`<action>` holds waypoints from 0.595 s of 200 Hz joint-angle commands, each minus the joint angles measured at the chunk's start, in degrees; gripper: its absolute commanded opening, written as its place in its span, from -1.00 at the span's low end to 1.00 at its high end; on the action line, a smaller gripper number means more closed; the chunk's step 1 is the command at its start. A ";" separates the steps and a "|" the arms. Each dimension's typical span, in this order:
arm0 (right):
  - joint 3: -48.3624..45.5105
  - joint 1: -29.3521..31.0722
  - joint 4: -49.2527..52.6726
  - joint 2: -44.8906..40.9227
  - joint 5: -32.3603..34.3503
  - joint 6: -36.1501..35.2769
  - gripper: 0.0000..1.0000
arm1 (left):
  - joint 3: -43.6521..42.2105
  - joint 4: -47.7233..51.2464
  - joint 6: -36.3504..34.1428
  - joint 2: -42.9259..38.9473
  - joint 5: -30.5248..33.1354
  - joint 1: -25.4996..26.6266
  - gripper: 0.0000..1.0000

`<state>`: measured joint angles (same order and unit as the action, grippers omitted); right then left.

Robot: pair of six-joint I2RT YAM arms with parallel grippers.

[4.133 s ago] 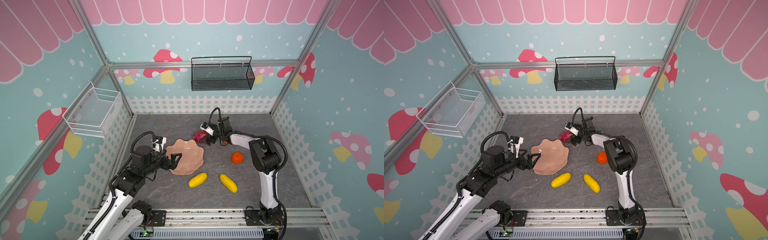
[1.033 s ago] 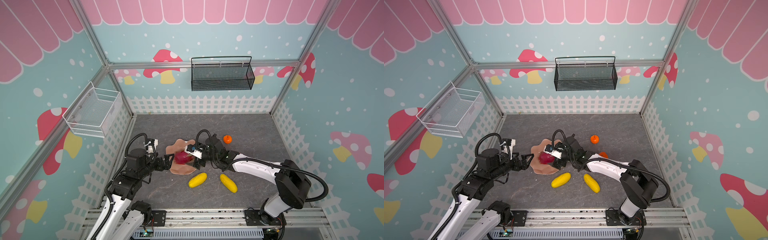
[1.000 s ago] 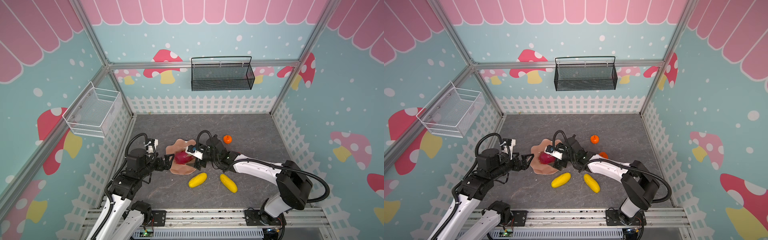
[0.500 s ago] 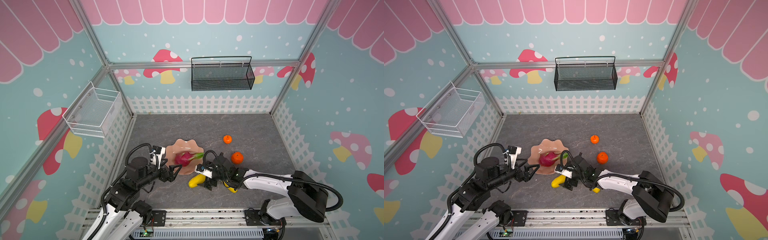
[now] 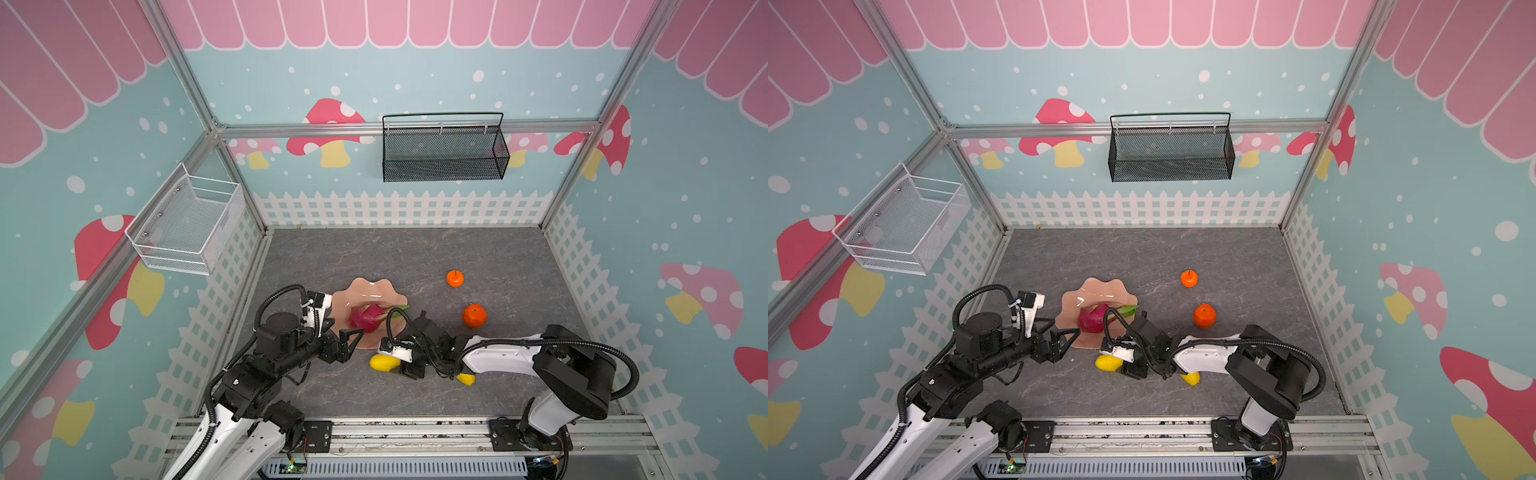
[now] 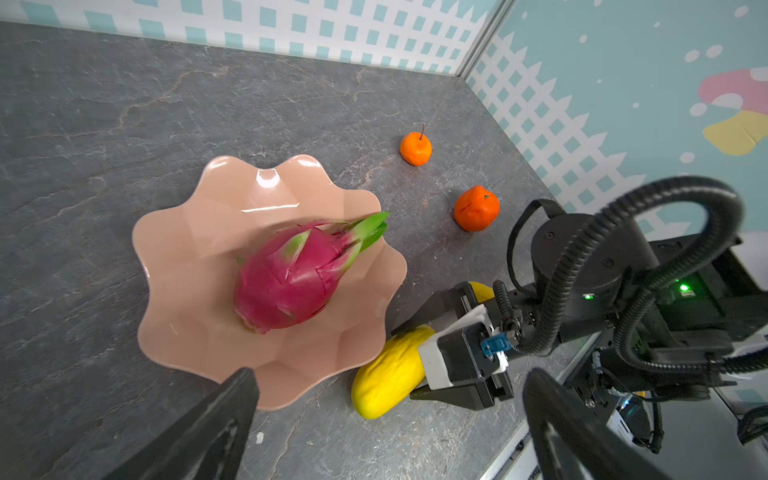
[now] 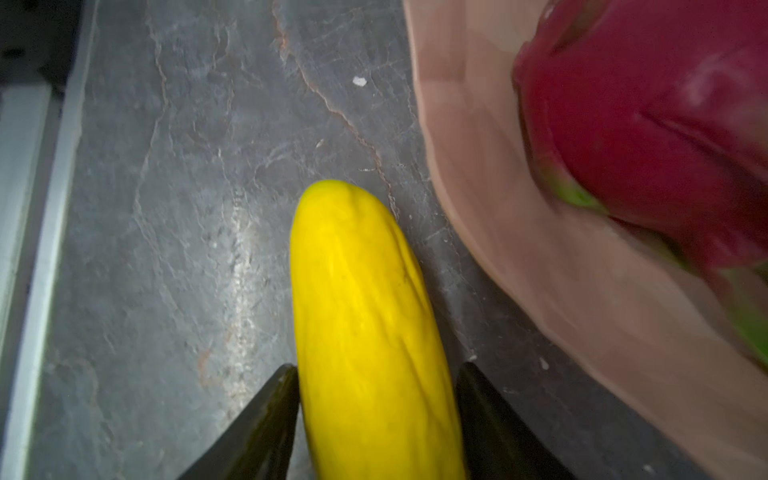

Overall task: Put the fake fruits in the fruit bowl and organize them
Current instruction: 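Move the right gripper to the nearer yellow fruit and grasp it, then place the yellow fruit in the bowl beside the dragon fruit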

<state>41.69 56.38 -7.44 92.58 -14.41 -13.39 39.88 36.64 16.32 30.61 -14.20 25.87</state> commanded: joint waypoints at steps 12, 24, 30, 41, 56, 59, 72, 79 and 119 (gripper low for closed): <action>1.00 0.55 2.79 -2.72 -3.54 -2.33 -0.21 | -0.49 1.53 0.27 -2.95 4.75 0.24 0.99; 1.88 0.57 5.32 -4.39 -5.75 -3.24 -0.23 | -0.50 1.48 0.29 -3.57 5.53 0.24 1.00; 2.45 0.56 6.72 -5.32 -7.01 -3.93 -0.23 | -0.59 1.59 0.24 -3.79 5.75 0.24 0.99; 3.40 0.57 8.47 -7.18 -8.22 -5.23 -0.25 | -0.59 1.59 0.30 -4.02 6.03 0.24 0.99; 5.37 0.57 11.35 -8.78 -9.92 -7.35 -0.26 | -0.50 1.70 0.26 -4.07 6.29 0.26 1.00; 5.75 0.54 11.84 -8.89 -10.14 -7.64 -0.26 | -0.50 1.70 0.25 -4.07 6.29 0.24 1.00; 8.09 0.57 13.77 -9.25 -9.76 -8.59 -0.26 | -0.47 1.76 0.30 -4.16 6.48 0.19 1.00; 9.14 0.55 13.80 -9.23 -8.13 -8.59 -0.25 | -0.50 1.76 0.30 -4.24 6.47 0.20 1.00; 17.65 -0.09 14.87 -2.46 2.49 -11.08 -0.23 | -0.50 1.77 0.38 -4.68 6.81 0.17 0.99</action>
<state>55.29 56.66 4.80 85.62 -17.93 -20.62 39.86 37.54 16.32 26.81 -8.34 25.91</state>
